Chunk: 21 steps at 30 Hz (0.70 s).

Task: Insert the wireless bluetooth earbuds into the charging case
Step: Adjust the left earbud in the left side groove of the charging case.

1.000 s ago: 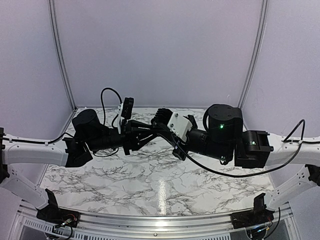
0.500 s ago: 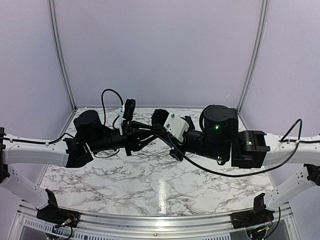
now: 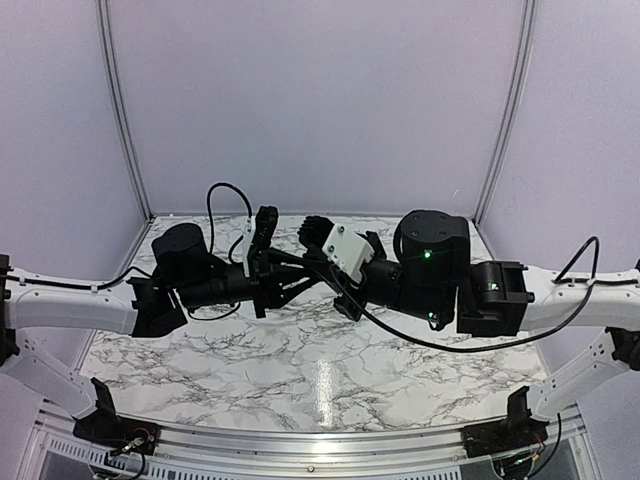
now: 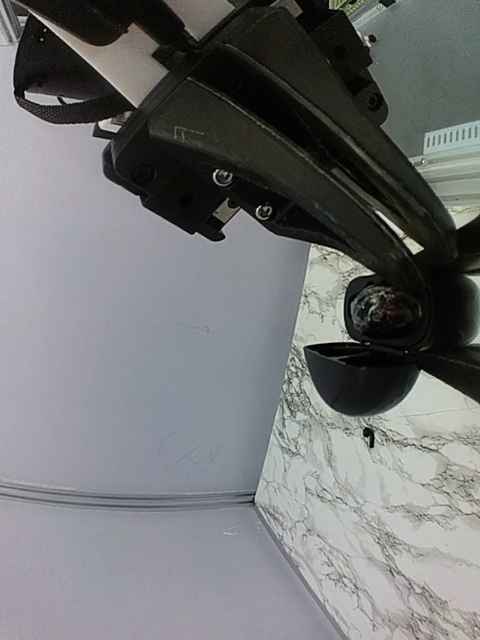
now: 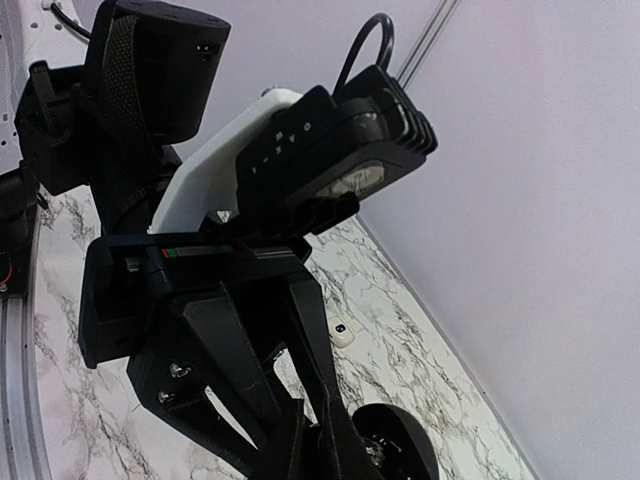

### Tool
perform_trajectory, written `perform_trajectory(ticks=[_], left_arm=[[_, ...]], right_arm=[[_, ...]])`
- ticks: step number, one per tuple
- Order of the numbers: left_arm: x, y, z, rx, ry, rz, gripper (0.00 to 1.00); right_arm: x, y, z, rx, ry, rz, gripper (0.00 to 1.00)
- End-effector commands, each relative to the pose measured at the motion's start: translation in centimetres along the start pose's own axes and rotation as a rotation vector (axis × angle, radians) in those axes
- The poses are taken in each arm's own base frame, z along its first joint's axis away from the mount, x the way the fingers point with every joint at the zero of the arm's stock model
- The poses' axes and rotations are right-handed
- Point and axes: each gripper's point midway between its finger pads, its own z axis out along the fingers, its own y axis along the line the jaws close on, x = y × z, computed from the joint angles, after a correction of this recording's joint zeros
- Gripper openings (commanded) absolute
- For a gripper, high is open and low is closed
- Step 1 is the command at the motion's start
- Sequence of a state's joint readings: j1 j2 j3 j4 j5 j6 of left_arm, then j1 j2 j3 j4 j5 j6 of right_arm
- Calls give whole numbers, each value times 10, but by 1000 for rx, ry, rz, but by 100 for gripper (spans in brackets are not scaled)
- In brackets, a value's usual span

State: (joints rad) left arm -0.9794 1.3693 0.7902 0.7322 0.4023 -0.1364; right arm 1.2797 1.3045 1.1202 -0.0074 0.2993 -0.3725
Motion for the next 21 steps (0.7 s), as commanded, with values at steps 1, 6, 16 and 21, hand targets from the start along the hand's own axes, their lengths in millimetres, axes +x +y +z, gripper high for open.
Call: perform_trajectory(ticks=[1, 6, 16, 21], left_arm=[[-11, -6, 5, 24, -13, 43, 0], [-12, -8, 5, 28, -14, 45, 0], [-18, -5, 9, 20, -24, -2, 0], [-20, -3, 8, 15, -28, -13, 0]], right_arm=[[-22, -15, 0, 43, -53, 32, 9], [-17, -17, 2, 61, -38, 31, 9], [-49, 26, -19, -226, -162, 5, 14], [-68, 27, -34, -270, -218, 18, 15]])
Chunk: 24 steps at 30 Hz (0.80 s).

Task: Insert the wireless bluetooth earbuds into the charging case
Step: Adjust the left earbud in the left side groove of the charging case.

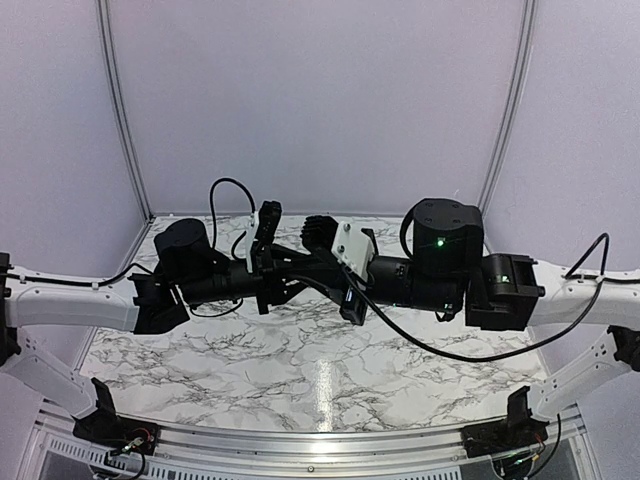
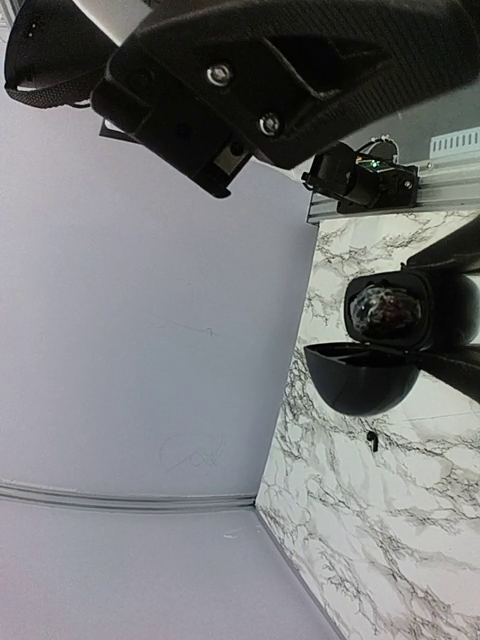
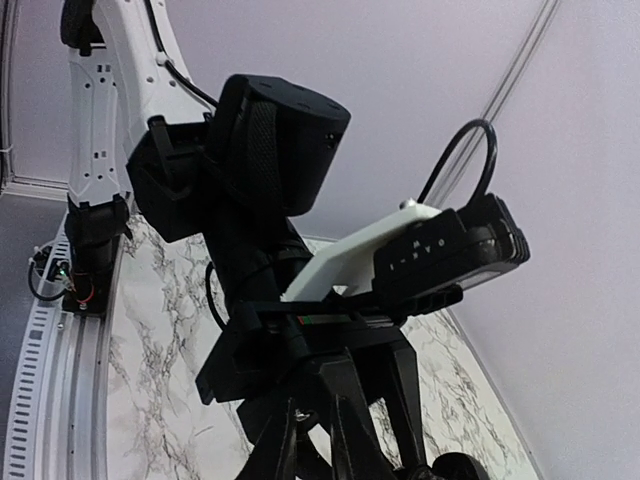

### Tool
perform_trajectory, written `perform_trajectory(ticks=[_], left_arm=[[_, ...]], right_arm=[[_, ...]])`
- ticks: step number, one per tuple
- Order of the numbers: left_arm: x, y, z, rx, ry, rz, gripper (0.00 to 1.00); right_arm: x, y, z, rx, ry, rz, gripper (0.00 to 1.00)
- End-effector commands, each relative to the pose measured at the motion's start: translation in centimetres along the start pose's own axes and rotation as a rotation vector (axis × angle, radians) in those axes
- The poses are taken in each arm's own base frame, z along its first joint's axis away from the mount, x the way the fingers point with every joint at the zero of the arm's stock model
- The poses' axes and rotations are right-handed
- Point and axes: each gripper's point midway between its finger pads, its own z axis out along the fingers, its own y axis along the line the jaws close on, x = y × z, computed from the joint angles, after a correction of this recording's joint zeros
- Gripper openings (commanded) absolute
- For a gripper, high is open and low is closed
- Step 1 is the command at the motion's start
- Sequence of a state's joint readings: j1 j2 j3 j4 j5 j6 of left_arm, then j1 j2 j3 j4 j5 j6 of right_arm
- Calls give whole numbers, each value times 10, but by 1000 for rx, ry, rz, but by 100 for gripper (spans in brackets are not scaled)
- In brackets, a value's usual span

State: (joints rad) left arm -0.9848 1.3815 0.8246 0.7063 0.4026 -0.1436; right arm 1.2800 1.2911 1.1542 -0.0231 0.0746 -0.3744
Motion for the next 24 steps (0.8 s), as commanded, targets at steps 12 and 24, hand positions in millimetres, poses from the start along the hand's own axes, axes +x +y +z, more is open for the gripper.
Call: perform_trajectory(ticks=[12, 24], left_arm=[[-21, -4, -4, 23, -45, 1, 0], [-11, 9, -18, -44, -30, 41, 0]], right_arm=[[-31, -40, -46, 121, -16, 44, 15], [12, -85, -59, 233, 90, 191, 19]])
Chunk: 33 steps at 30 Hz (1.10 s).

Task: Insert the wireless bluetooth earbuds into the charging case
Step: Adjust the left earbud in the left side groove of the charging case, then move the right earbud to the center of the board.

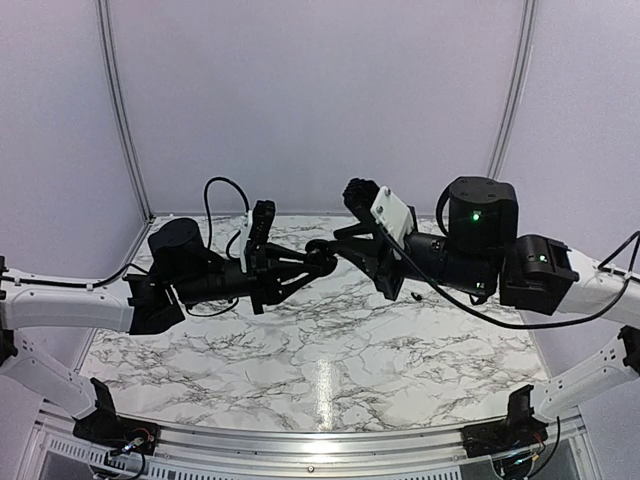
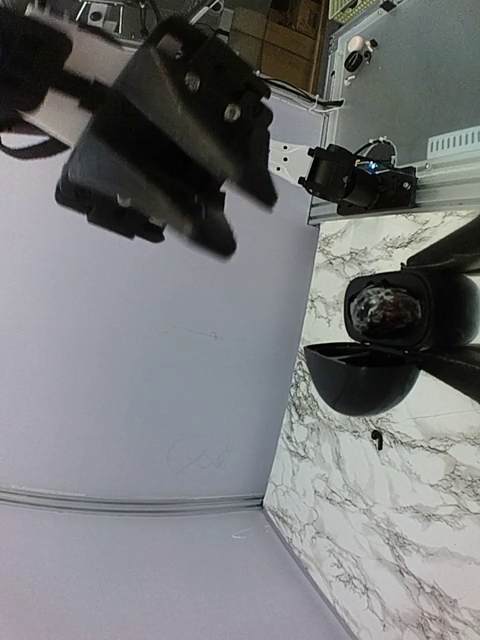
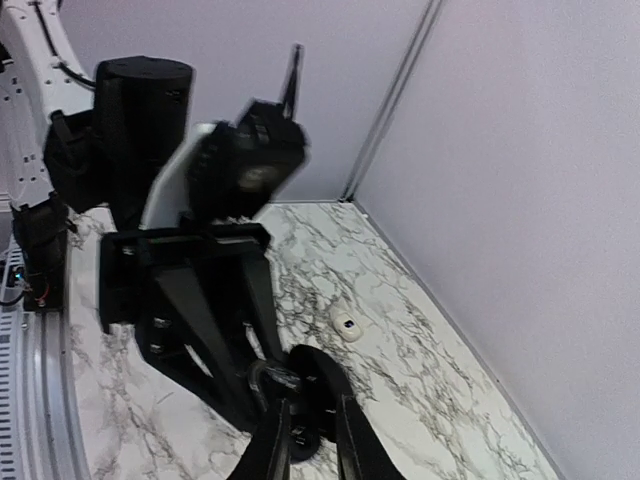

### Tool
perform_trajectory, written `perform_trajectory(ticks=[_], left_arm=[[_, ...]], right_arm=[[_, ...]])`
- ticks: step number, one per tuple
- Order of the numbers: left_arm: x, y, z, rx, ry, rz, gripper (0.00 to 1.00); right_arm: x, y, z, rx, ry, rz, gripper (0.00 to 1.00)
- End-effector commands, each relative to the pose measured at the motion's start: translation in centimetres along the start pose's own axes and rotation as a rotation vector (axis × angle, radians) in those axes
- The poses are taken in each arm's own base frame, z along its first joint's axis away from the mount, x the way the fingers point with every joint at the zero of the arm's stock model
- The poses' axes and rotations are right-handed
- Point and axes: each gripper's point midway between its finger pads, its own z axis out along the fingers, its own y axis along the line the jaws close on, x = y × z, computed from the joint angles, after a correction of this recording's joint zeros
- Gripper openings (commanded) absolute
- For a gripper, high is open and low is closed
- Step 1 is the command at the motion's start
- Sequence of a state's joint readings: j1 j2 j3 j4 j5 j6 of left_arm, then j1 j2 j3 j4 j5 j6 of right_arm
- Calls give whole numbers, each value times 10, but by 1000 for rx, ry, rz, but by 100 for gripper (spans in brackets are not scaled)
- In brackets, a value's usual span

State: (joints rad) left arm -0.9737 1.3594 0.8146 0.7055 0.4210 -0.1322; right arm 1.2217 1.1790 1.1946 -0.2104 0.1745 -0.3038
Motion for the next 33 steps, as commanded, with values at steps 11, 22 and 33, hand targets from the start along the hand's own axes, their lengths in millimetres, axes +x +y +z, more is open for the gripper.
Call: perform_trajectory(ticks=[11, 22, 33], left_arm=[[6, 28, -33, -129, -11, -38, 0], [11, 30, -33, -133, 0, -54, 0], [13, 29, -34, -130, 5, -53, 0]], right_arm=[[209, -166, -25, 349, 415, 581, 22], [344, -195, -41, 517, 609, 744, 34], [395, -201, -13, 425, 642, 849, 50]])
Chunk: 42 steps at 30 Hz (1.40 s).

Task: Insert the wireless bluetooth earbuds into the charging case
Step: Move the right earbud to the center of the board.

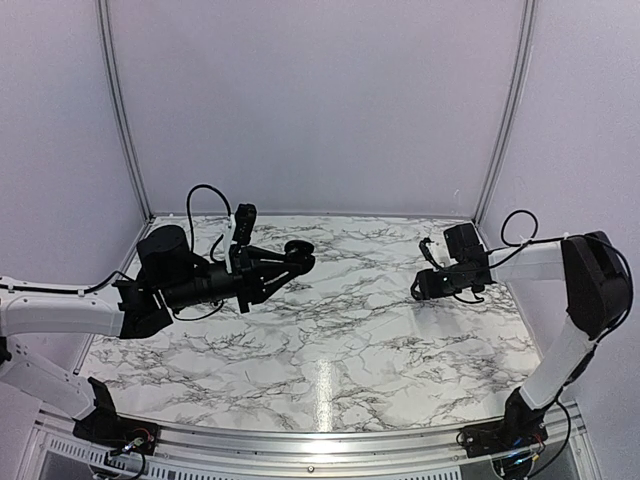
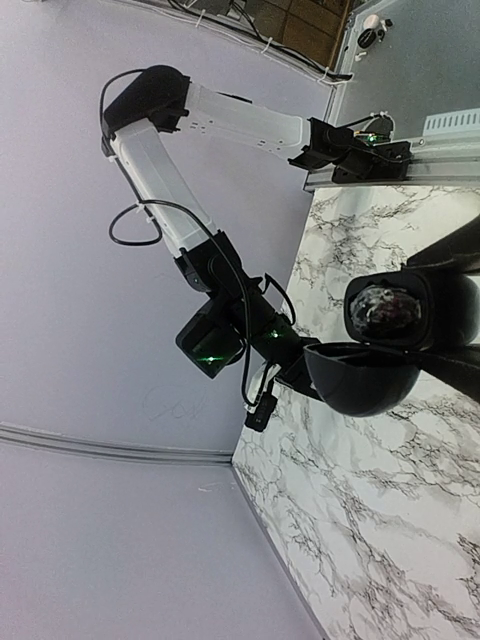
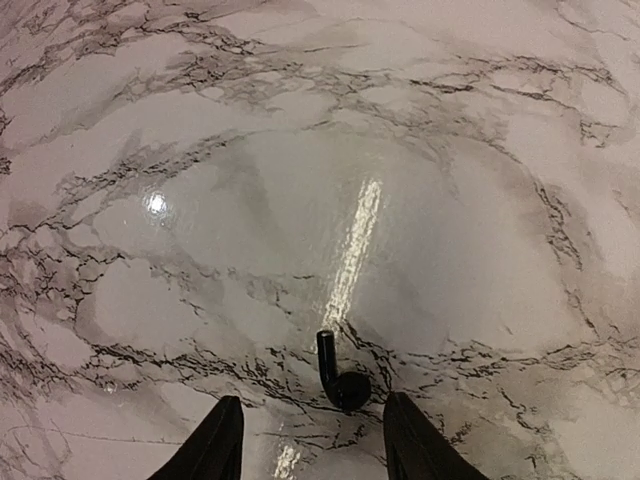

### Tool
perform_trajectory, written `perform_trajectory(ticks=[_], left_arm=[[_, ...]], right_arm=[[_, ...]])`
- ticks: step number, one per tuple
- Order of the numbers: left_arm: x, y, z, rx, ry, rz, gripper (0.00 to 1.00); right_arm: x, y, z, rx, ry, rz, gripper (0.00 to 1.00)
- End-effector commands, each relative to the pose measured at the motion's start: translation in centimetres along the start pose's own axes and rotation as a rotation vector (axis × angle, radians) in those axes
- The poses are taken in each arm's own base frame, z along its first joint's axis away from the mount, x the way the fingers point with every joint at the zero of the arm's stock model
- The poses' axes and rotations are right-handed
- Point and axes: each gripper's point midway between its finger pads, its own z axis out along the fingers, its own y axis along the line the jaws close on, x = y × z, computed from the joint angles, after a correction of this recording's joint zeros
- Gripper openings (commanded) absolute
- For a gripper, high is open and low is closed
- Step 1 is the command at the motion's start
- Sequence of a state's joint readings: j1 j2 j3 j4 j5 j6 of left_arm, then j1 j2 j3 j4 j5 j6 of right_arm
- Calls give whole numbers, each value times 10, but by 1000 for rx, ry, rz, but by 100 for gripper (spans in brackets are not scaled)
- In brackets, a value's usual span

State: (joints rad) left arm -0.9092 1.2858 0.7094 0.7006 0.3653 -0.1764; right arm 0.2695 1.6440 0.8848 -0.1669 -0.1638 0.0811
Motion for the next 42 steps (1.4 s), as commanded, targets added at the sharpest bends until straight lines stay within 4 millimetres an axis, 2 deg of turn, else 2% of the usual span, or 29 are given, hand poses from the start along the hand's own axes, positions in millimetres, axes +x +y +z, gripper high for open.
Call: perform_trajectory(ticks=[1, 5, 15, 20, 27, 33, 37, 39, 42], left_arm=[[-2, 0, -5, -5, -9, 3, 0], [-1, 1, -4, -5, -7, 4, 0], [-2, 0, -5, -4, -8, 6, 0], [-2, 0, -6, -4, -10, 6, 0], [-4, -1, -7, -3, -14, 7, 0], [-4, -2, -7, 1, -15, 4, 0], [-3, -2, -7, 3, -12, 5, 0], [-3, -2, -8, 4, -12, 5, 0], [-2, -3, -7, 9, -9, 3, 0]], right_arm=[[-32, 6, 3, -48, -73, -14, 50], [-26, 4, 14, -51, -40, -22, 50], [-14, -4, 28, -21, -8, -30, 49], [-6, 1, 33, -56, 13, -31, 44], [-2, 25, 32, -117, 14, -71, 36], [16, 48, 39, -140, 48, -104, 33], [15, 62, 30, -184, 23, -112, 33], [1, 68, 15, -206, -29, -115, 34], [-18, 67, -2, -201, -104, -113, 35]])
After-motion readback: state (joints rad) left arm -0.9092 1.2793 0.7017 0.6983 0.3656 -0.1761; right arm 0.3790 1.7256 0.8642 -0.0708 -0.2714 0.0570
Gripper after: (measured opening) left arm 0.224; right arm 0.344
